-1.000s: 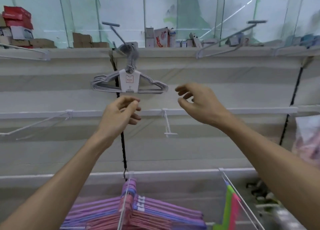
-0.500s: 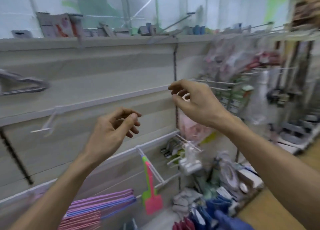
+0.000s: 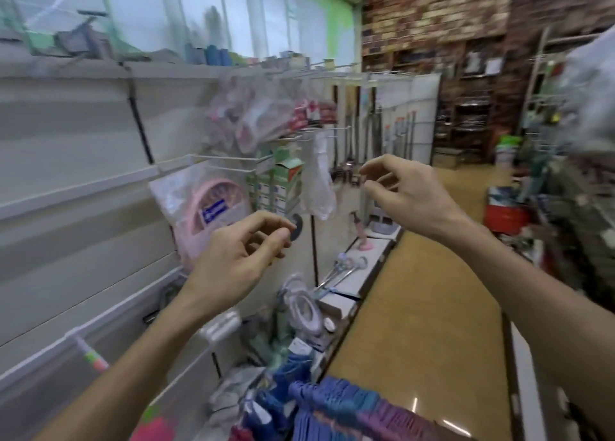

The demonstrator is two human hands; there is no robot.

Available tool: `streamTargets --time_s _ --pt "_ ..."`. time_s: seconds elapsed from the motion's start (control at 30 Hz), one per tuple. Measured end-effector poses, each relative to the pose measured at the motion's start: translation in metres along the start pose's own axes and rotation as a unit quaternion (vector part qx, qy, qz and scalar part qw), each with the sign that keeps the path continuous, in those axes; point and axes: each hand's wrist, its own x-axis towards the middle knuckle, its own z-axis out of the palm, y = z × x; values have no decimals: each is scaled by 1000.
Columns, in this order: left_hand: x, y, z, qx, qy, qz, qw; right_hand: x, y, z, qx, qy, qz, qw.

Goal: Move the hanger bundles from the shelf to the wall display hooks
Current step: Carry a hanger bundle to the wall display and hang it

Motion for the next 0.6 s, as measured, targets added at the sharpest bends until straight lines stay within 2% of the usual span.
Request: streamTargets --time_s 0.33,0.6 --pt "55 -26 88 -48 -108 56 991 -23 79 -25 -71 29 106 991" --pt "98 -85 154 -139 -192 24 971 -36 146 2 -118 33 209 970"
